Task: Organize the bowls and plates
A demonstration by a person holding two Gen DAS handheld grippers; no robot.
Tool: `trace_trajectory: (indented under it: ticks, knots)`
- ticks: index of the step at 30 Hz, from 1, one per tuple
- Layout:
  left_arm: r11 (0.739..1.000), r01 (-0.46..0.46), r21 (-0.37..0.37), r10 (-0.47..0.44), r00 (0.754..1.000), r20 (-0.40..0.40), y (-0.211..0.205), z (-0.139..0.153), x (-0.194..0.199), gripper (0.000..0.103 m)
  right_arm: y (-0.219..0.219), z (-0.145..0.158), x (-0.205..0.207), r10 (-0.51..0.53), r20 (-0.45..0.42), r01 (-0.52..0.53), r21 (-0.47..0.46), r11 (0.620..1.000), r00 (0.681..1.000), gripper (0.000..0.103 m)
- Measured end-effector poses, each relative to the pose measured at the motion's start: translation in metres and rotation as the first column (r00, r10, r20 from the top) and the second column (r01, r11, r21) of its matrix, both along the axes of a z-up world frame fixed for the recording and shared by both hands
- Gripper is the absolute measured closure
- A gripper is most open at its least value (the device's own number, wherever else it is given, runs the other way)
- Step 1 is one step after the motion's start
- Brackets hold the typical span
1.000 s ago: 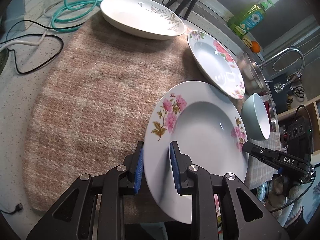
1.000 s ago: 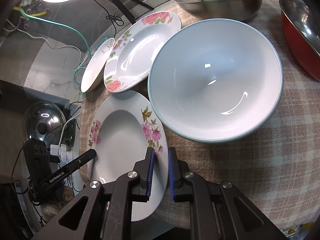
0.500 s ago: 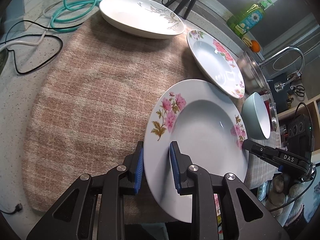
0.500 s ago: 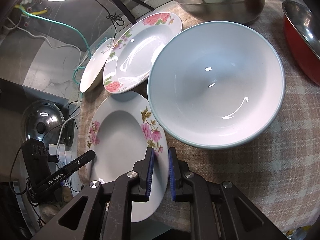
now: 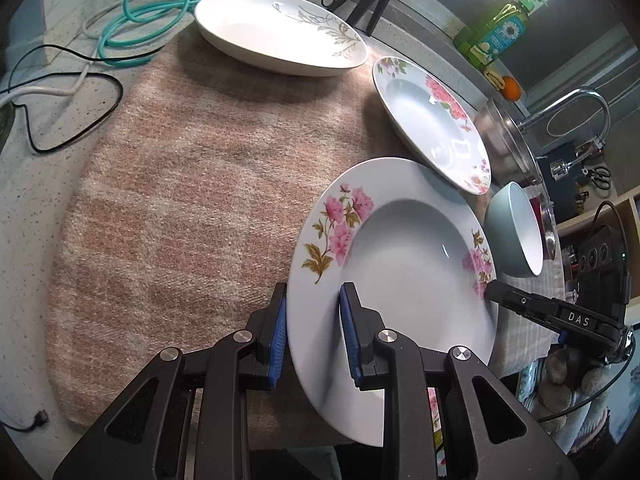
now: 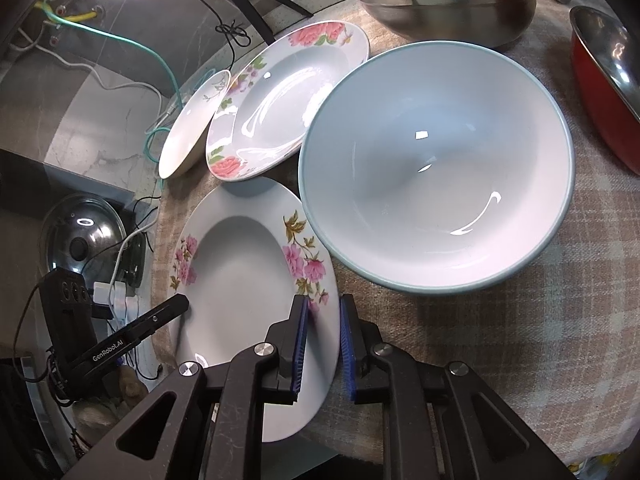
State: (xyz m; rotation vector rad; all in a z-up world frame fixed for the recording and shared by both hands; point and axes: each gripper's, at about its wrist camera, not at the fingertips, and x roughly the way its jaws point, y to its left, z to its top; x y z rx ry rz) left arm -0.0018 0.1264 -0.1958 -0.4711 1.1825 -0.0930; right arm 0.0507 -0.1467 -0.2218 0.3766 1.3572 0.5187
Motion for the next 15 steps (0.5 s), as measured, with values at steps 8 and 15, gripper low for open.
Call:
trace_trajectory:
  ticks: [8, 15]
  knots:
    - [1.000, -0.009, 0.022, 0.009, 1.000, 0.013, 0.006, 0.007, 0.000, 0.079, -0.008, 0.008, 0.001, 0.000, 0.025, 0.001, -0.027, 1.000, 1.000, 0.085]
    - [0.999, -0.033, 0.029, 0.033, 0.999, 0.027, 0.017, 0.014, -0.003, 0.079, -0.012, 0.013, -0.004, 0.013, 0.034, -0.012, -0.044, 0.999, 0.999, 0.085]
